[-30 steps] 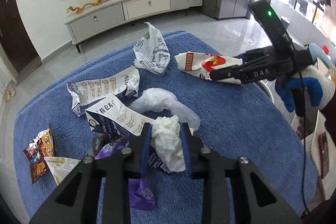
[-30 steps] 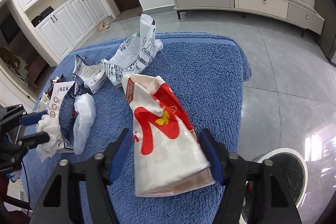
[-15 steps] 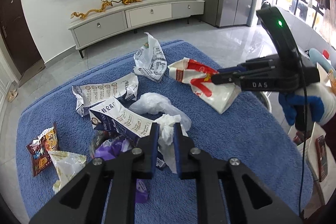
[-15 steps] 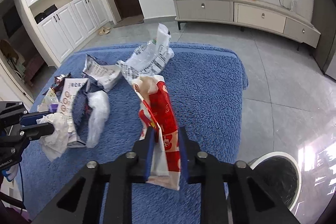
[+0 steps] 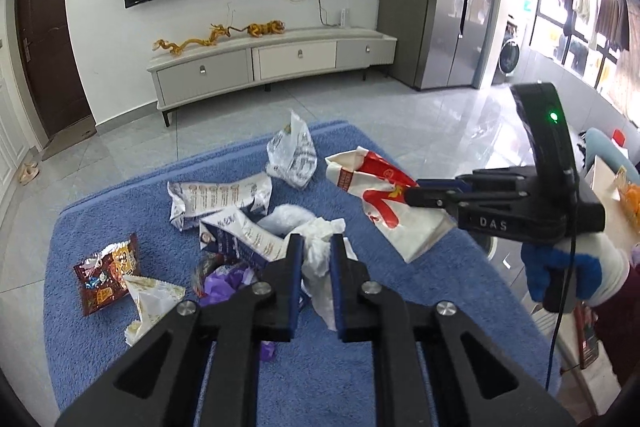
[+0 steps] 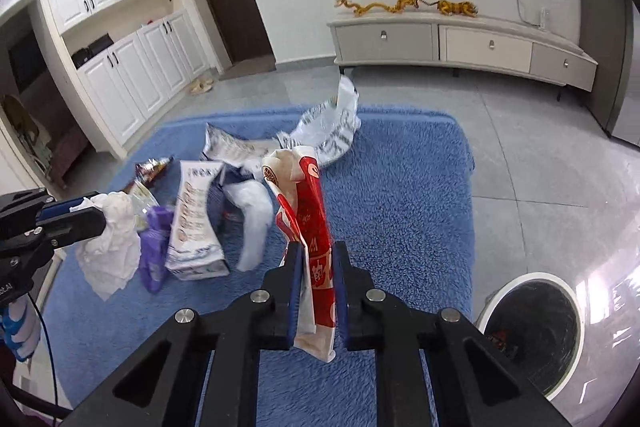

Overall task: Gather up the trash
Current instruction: 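Carry both items over the white bin and open both grippers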

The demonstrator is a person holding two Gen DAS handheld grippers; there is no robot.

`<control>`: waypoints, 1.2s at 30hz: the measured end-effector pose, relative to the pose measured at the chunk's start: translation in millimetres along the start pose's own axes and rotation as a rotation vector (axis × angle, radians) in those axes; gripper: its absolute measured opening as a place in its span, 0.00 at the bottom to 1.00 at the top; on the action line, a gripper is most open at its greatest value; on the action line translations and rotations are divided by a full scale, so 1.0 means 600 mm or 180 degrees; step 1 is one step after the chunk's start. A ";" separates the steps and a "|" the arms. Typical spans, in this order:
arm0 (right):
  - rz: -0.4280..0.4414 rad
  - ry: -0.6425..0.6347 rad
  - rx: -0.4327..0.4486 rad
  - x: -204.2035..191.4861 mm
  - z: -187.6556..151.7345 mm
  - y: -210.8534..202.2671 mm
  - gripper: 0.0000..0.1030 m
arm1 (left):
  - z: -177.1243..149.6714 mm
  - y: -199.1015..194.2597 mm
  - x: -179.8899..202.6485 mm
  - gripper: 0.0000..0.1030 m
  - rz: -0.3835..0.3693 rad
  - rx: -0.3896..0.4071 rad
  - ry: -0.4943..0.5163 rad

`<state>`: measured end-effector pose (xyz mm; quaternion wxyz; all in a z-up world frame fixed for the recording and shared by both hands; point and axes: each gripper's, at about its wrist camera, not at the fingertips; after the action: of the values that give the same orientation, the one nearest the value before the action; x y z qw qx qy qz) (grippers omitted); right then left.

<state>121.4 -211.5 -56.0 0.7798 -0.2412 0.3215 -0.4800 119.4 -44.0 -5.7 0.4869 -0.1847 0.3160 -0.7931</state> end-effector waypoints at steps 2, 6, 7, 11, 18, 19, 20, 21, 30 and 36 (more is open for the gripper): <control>-0.0049 0.0008 0.0073 -0.001 0.005 -0.022 0.14 | 0.016 -0.004 0.009 0.12 -0.0059 0.0044 -0.0028; -0.0190 0.0065 0.0219 0.018 0.014 -0.076 0.14 | 0.054 0.002 0.047 0.12 -0.0208 0.0108 -0.0020; -0.0245 0.0092 0.0255 0.027 0.014 -0.092 0.14 | 0.067 0.008 0.064 0.11 -0.0268 0.0112 -0.0004; -0.0469 0.0228 0.0360 0.084 0.009 -0.158 0.14 | 0.113 0.051 0.142 0.12 -0.0496 0.0054 0.0075; -0.0867 0.0559 0.0268 0.219 -0.024 -0.230 0.14 | 0.173 0.160 0.298 0.11 -0.0816 -0.0227 0.0247; -0.0926 0.0622 0.0211 0.244 -0.030 -0.232 0.14 | 0.178 0.177 0.319 0.12 -0.0839 -0.0276 0.0276; -0.0952 0.0669 0.0173 0.261 -0.033 -0.233 0.14 | 0.181 0.195 0.338 0.12 -0.0858 -0.0326 0.0303; -0.0967 0.0739 0.0119 0.283 -0.038 -0.231 0.14 | 0.184 0.214 0.361 0.12 -0.0873 -0.0382 0.0332; -0.1108 0.1185 -0.0307 0.427 -0.086 -0.162 0.14 | 0.179 0.381 0.474 0.15 -0.0937 -0.0880 0.0427; -0.1126 0.1391 -0.0546 0.484 -0.127 -0.116 0.16 | 0.160 0.468 0.498 0.17 -0.1000 -0.1176 0.0285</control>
<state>121.1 -508.7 -138.4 0.5730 -0.2494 0.4741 -0.6202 224.4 -432.0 -130.9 0.3011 -0.2821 0.4443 -0.7952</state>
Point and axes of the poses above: each gripper's, at about its wrist camera, not at the fingertips, and y roughly the way its jaws point, x to its right, z to its top, and after that the axes turned 4 degrees about z, right-handed
